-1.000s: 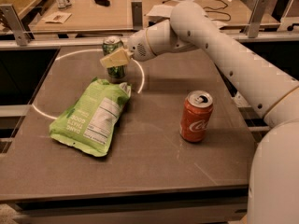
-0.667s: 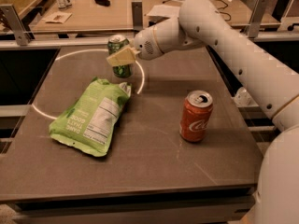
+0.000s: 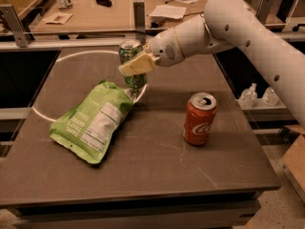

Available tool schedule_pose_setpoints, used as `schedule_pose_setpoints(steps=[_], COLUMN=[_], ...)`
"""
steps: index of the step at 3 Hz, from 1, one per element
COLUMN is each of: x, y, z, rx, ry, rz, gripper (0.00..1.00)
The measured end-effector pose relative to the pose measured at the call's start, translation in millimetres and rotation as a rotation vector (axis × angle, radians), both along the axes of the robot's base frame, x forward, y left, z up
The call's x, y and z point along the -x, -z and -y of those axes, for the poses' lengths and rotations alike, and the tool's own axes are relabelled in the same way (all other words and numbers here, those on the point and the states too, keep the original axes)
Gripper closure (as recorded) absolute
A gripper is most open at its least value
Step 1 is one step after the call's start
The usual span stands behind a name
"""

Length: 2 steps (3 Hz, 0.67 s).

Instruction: Move coke can near green jalapeno chip bag

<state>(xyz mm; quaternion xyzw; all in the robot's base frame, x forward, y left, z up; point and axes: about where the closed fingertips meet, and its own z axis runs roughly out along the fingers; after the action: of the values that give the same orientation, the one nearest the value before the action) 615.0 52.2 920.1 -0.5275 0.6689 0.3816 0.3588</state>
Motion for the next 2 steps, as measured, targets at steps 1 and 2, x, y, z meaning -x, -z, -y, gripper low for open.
schedule_pose_setpoints(steps=[1,2], x=[37,70], y=[-5,-8], z=[14,20], rx=[-0.002,-0.009], ry=[-0.029,-0.052], rz=[-0.044,-0.075], gripper=[1.00,1.00])
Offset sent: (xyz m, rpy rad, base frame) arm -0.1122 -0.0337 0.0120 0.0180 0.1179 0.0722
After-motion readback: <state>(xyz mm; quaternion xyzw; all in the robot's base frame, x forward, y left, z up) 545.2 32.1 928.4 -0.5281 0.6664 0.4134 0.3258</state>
